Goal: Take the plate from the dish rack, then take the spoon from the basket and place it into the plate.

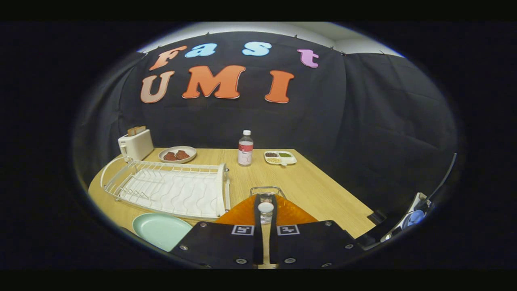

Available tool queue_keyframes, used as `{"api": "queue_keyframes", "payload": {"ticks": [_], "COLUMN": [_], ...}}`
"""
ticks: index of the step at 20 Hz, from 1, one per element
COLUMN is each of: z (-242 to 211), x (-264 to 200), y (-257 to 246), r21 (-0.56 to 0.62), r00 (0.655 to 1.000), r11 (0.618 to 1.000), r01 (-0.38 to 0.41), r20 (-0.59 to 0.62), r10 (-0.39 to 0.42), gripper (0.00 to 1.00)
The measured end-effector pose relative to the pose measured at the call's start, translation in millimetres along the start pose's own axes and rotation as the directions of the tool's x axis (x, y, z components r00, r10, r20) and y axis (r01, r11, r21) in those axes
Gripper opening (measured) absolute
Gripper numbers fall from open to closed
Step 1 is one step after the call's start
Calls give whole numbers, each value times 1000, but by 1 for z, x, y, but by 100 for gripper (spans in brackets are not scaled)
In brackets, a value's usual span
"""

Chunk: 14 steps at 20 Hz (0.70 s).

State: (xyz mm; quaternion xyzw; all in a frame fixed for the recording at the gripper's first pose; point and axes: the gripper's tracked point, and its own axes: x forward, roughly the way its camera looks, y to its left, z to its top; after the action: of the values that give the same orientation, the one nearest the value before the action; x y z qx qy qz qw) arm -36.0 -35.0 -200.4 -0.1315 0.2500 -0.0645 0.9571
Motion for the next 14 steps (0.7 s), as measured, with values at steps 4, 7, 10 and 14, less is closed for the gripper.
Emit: {"api": "queue_keyframes", "payload": {"ticks": [4, 7, 10, 14], "z": [16, 24, 29, 32], "x": [-27, -48, -68, -90], "y": [13, 29, 51, 84], "r21": [0, 18, 38, 23], "r00": [999, 995, 987, 970], "r11": [999, 996, 988, 972], "r01": [-42, -89, -150, -233], "r20": [28, 45, 60, 69], "r10": [42, 88, 148, 231], "gripper": [6, 6, 6, 6]}}
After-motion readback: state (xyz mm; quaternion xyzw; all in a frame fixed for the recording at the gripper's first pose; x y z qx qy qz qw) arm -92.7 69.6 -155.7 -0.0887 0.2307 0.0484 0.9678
